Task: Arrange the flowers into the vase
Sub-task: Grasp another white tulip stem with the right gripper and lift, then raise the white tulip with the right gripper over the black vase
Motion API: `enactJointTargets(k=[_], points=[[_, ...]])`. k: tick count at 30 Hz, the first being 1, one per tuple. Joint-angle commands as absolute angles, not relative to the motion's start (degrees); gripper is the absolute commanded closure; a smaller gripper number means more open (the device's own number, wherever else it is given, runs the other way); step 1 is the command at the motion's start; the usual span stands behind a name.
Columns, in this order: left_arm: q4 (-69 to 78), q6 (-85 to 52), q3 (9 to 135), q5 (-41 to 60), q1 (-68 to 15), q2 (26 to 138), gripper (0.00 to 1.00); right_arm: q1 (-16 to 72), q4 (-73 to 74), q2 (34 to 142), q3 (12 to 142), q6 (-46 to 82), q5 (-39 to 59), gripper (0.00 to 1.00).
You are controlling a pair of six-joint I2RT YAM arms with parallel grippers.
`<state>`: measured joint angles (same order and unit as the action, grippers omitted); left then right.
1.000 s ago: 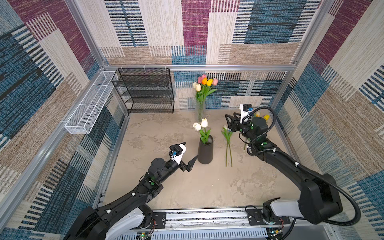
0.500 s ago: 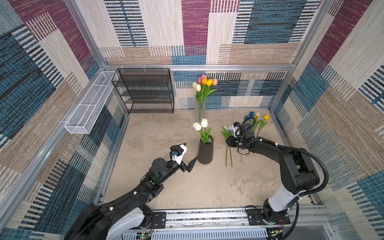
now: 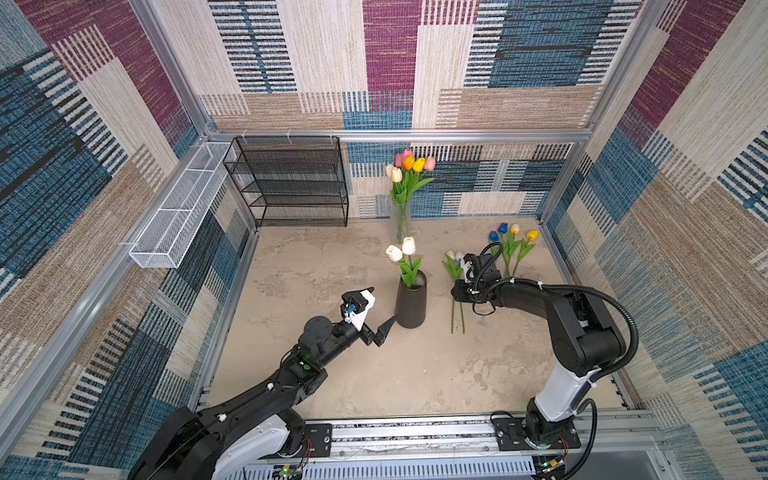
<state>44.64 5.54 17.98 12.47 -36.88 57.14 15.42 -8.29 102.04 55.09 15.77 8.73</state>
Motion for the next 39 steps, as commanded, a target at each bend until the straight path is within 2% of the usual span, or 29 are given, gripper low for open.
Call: enactJointTargets(k=[1,10,17,28,34,39], points=[[42.9,7.2,18.9,18.3,-36.9,56.3,0.02,16.0,-6.5,103.1,55.4,16.2,7.9,0.69],[39.5,6.1,17.7,17.8,-36.9,53.5,0.02,16.3,-6.8,102.8,55.7,16.6,5.3,0.81],[38.2,6.9,18.4,17.3,-36.9,52.5,0.02,16.3,-9.0,99.9,56.6,16.0,4.0,0.93],[38.9,6.9,19.7,18.0,-36.9,54.1,0.02,15.8,-10.8,96.0,58.3,14.7,3.8,1.00],[38.7,7.1,20.4,20.0,-36.9,53.0,0.02,15.7,-0.6,86.7,54.5,13.7,9.1,1.00],[38.8,6.7,21.6,23.1,-36.9,52.3,0.02,15.8,19.8,70.3,45.6,13.8,18.1,1.00]])
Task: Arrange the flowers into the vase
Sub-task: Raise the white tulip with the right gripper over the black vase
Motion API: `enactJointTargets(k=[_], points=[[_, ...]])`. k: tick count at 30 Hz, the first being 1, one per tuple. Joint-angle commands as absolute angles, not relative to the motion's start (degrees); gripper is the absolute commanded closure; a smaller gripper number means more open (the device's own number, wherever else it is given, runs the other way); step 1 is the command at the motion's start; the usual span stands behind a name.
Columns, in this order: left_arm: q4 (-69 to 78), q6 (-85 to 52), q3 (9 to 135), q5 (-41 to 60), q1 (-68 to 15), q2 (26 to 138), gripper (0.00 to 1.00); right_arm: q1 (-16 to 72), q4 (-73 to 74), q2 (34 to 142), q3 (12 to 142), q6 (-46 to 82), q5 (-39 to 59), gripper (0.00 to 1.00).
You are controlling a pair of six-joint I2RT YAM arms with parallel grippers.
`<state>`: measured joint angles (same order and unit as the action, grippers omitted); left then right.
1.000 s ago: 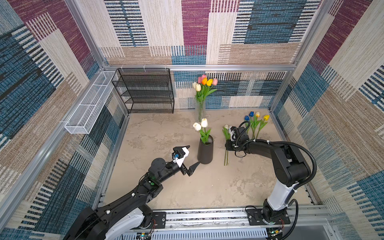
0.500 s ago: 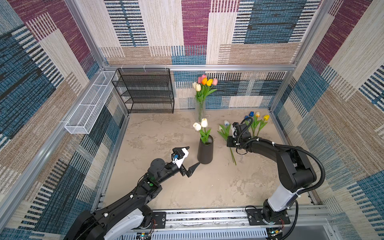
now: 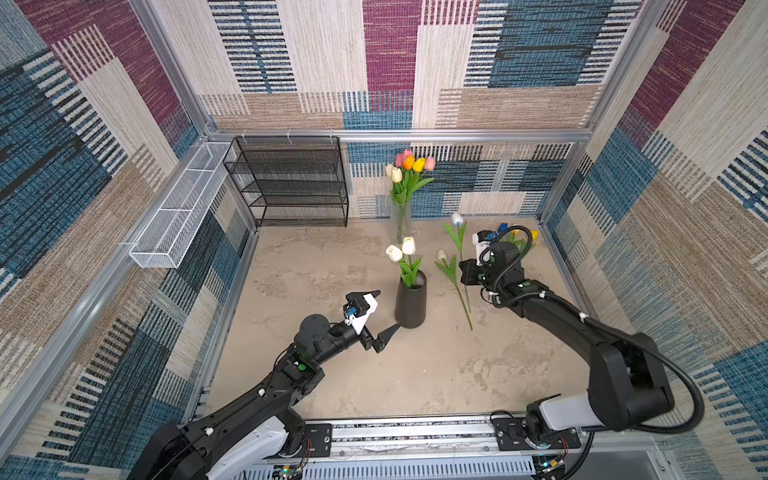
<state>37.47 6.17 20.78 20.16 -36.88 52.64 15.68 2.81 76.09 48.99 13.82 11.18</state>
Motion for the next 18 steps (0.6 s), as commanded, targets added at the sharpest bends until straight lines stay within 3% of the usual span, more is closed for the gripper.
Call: enactJointTargets(k=[1,8,13,18], points=[[38.9,6.5,22.0,23.4,-36.9,52.2,0.02,15.7,25.9,67.0,43.3,14.8,20.5,1.00],[42.2,6.0,21.7,22.0,-36.9,52.8,0.02,16.9,59.9,60.6,36.1,21.4,32.8,1.00],[45.5,5.0,21.0,22.0,-36.9,54.4,0.02,19.4,78.4,68.0,36.4,28.4,34.5,1.00],[45.4,4.4,21.2,22.3,-36.9,54.9,0.02,22.4,85.7,75.6,39.3,28.3,33.3,1.00]])
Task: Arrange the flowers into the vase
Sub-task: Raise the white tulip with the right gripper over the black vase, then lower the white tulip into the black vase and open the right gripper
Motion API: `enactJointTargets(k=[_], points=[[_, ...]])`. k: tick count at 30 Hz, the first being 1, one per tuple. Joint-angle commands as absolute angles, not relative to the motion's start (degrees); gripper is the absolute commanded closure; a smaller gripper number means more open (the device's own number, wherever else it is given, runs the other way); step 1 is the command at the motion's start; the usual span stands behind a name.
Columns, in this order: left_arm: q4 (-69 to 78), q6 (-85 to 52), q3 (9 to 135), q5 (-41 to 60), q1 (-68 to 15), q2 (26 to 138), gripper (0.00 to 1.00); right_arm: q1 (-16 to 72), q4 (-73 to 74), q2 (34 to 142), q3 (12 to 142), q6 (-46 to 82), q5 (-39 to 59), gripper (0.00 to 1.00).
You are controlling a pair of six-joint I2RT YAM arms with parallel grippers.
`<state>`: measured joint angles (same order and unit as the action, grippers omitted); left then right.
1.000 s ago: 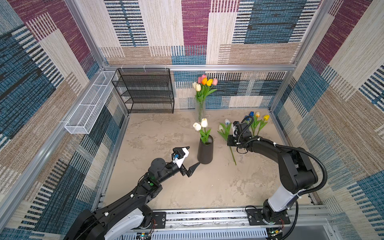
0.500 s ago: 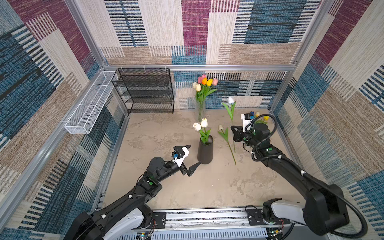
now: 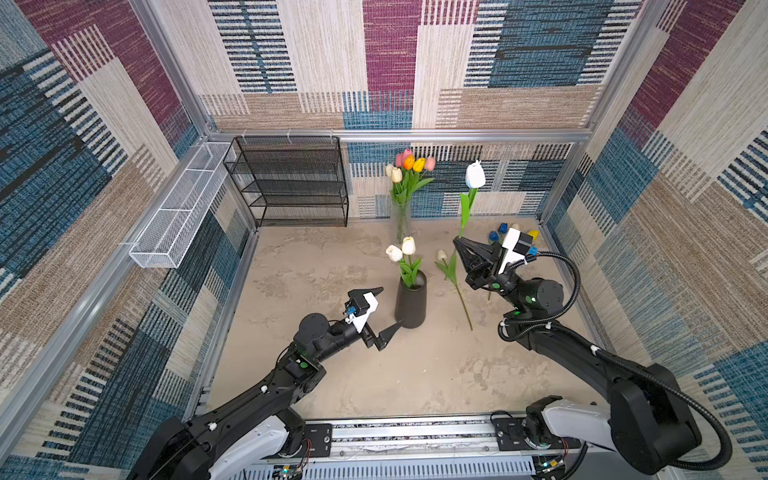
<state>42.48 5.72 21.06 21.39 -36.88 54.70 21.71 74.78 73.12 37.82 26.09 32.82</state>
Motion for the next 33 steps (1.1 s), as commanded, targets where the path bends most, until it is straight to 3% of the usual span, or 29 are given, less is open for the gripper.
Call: enactJointTargets(k=[1,14,33], points=[[45.4,4.4,21.1,22.3,-36.9,54.9,0.02,22.7,86.6,77.1,40.0,28.0,32.9,1.00],[45.7,4.2,21.0,21.4,-36.9,56.5,0.02,26.3,95.1,90.4,44.9,25.7,31.3,1.00],[45.4,5.7,20.7,20.1,-36.9,57.0,0.02,26.8,95.4,97.4,40.1,19.6,34.3,1.00]])
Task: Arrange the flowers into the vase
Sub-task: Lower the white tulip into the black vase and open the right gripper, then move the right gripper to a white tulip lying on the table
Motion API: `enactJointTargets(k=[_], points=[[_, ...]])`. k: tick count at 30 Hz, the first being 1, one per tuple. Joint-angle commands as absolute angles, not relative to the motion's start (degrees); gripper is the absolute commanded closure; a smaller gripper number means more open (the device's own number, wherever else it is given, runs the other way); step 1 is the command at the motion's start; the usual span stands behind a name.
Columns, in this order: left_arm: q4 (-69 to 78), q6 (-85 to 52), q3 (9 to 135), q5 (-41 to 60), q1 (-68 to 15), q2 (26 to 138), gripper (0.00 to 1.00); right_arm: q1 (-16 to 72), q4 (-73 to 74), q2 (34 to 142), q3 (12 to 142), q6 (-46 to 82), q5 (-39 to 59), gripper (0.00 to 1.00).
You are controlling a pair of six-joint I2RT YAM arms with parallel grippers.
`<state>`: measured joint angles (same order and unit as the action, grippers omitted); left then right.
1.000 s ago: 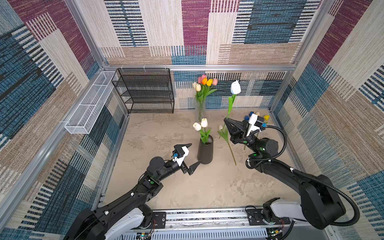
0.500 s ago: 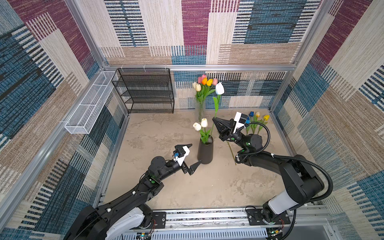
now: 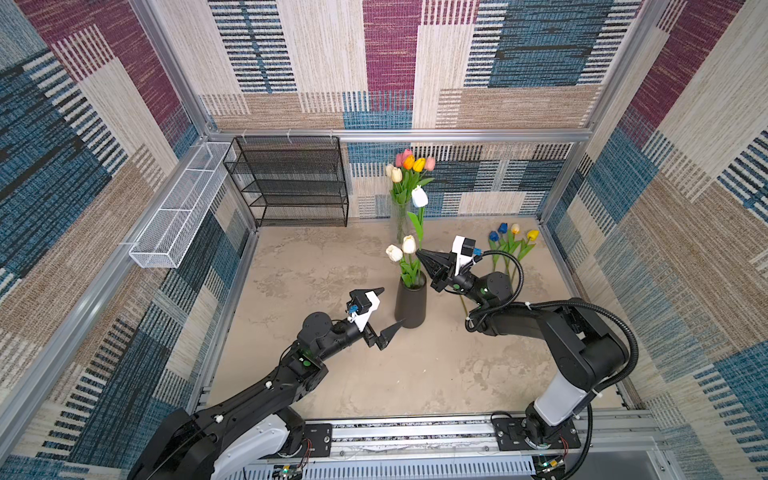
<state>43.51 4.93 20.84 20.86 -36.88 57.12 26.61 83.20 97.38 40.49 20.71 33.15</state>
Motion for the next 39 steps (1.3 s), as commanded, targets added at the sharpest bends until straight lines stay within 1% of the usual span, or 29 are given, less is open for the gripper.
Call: enactJointTargets(k=[1,4,7,8,10,15,16,17,18,23,26,28,31,33,35,37,39], points=[[45.5,5.8,20.5,19.9,-36.9,57.0,0.02,26.7,94.5,97.2,39.9,18.9,34.8,1.00],[45.6,5.9,20.2,19.5,-36.9,56.7,0.02,26.8,91.8,96.6,39.6,17.5,35.6,1.00],[45.7,6.1,19.7,19.1,-36.9,56.5,0.02,26.9,89.5,96.2,39.1,16.2,35.3,0.97],[45.7,6.1,19.7,18.9,-36.9,56.5,0.02,27.0,88.7,96.0,38.8,15.8,35.2,0.96],[45.6,6.2,19.5,18.5,-36.9,56.3,0.02,27.0,87.5,95.3,38.1,15.1,34.7,0.90],[45.3,6.2,18.9,18.2,-36.9,55.5,0.02,27.2,85.7,93.3,35.4,13.3,33.3,0.87],[45.3,6.2,18.6,18.0,-36.9,55.3,0.02,27.2,85.1,92.7,34.9,12.9,33.1,0.84],[45.2,6.2,18.5,17.9,-36.9,55.1,0.02,27.2,84.4,92.2,34.6,12.6,32.9,0.78],[45.2,6.1,18.4,17.8,-36.9,55.0,0.02,27.2,83.3,91.4,34.4,12.2,32.6,0.74],[45.3,6.0,17.9,17.7,-36.9,54.9,0.02,27.2,77.4,85.0,33.2,10.3,28.6,0.72],[45.2,6.0,17.8,17.6,-36.9,54.8,0.02,27.1,70.1,79.5,34.0,8.5,24.4,0.63],[45.1,6.1,17.8,17.6,-36.9,54.6,0.02,26.9,64.9,75.1,34.7,6.1,22.5,0.60],[45.1,6.3,17.7,17.6,-36.9,54.4,0.02,26.3,57.7,68.2,35.4,3.5,19.2,0.51],[44.9,6.5,17.7,17.7,-36.9,54.1,0.02,25.2,49.0,64.7,38.0,2.8,15.2,0.48],[44.6,6.6,17.7,17.8,-36.9,53.8,0.02,22.8,38.8,63.3,42.2,4.5,12.8,0.47],[44.6,6.7,17.6,17.8,-36.9,53.5,0.02,19.7,27.5,63.5,46.8,8.9,10.6,0.46],[44.4,6.8,17.5,17.7,-36.9,53.5,0.02,16.6,14.8,65.8,52.7,12.7,9.5,0.46]])
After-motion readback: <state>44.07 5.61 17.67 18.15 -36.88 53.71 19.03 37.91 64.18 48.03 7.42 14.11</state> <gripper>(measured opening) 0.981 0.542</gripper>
